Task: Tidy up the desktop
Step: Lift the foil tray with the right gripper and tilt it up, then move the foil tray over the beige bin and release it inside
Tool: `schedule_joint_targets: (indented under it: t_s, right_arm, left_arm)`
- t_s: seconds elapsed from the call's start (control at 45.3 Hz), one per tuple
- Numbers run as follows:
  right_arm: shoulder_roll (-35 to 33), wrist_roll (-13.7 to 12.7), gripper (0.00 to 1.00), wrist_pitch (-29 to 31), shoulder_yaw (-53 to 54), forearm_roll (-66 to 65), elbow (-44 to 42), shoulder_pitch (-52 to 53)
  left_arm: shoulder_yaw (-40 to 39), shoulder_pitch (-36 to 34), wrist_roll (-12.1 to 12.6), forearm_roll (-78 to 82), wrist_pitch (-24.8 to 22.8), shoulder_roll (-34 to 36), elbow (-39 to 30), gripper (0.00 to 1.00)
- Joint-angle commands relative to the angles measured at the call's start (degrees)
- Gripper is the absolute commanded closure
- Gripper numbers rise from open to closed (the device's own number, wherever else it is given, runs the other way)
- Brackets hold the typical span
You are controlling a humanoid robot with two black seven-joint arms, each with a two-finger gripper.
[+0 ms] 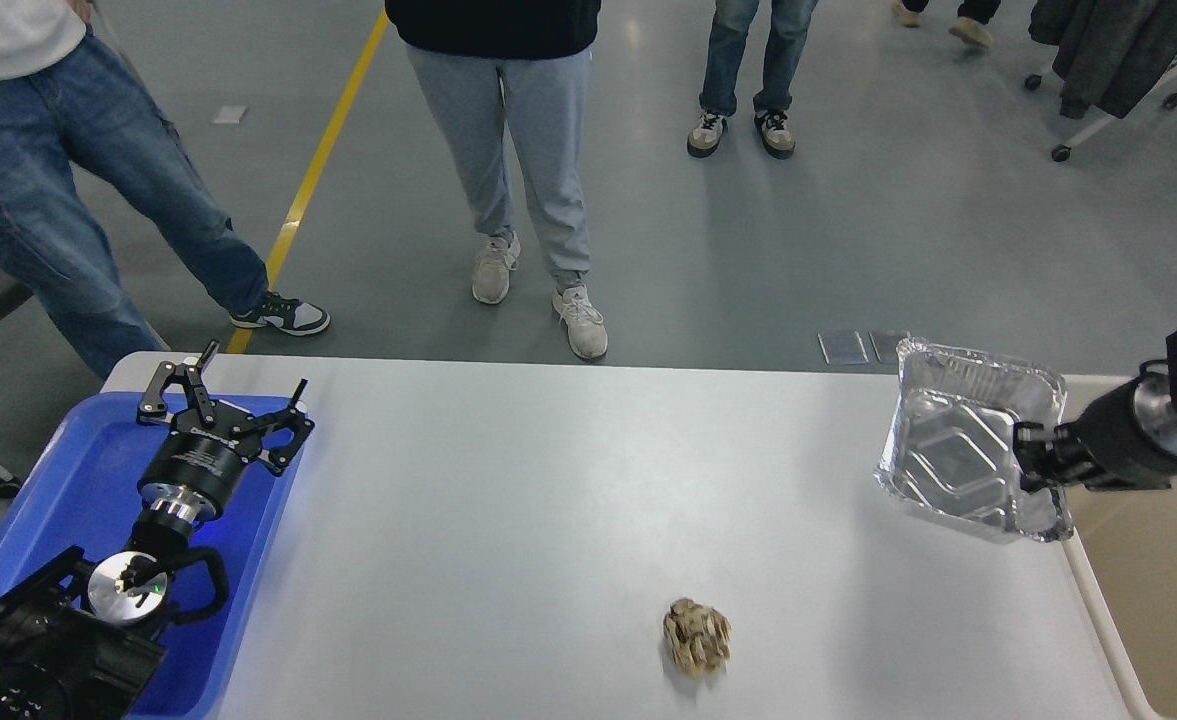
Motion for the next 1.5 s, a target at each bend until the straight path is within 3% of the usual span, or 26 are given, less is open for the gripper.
schedule_joint_targets:
  t_s: [0.0, 0.154, 0.375, 0.904, 1.169, 1.324, 1.478]
  right_arm:
    - [-2.32, -0.02, 1.0, 13.24, -3.17, -0.1, 3.19, 15.74]
    - [-2.5, 0.07, 1.0, 18.96, -5.63, -0.01, 3.19, 24.71]
    - [-2.06, 0.07, 1.0, 20.64, -8.79, -0.01, 3.19, 31.92]
    - [-7.76, -0.02, 1.0, 18.44, -8.36, -0.19, 1.26, 29.38]
    - [-19.45, -0.02, 1.0, 11.32, -2.56, 0.25, -0.59, 22.09]
    - [-28.5, -0.02, 1.0, 8.78, 7.8, 0.78, -1.03, 13.22]
    - [-31.94, -0.02, 1.0, 7.1, 17.3, 0.87, -3.75, 3.29]
  left_arm:
    - [0.0, 0.03, 0.03, -0.01, 0.0, 0.02, 0.04, 0.0]
    - [0.0, 0.03, -0.05, -0.01, 0.0, 0.03, 0.04, 0.0]
    - [0.0, 0.03, -0.05, -0.01, 0.0, 0.03, 0.03, 0.0]
    - [0.0, 0.03, -0.05, -0.01, 0.0, 0.03, 0.04, 0.0]
    - [0.0, 0.03, -0.05, -0.01, 0.0, 0.03, 0.04, 0.0]
    - [0.0, 0.03, -0.05, -0.01, 0.0, 0.03, 0.04, 0.0]
    - [-0.09, 0.03, -0.05, -0.01, 0.0, 0.03, 0.04, 0.0]
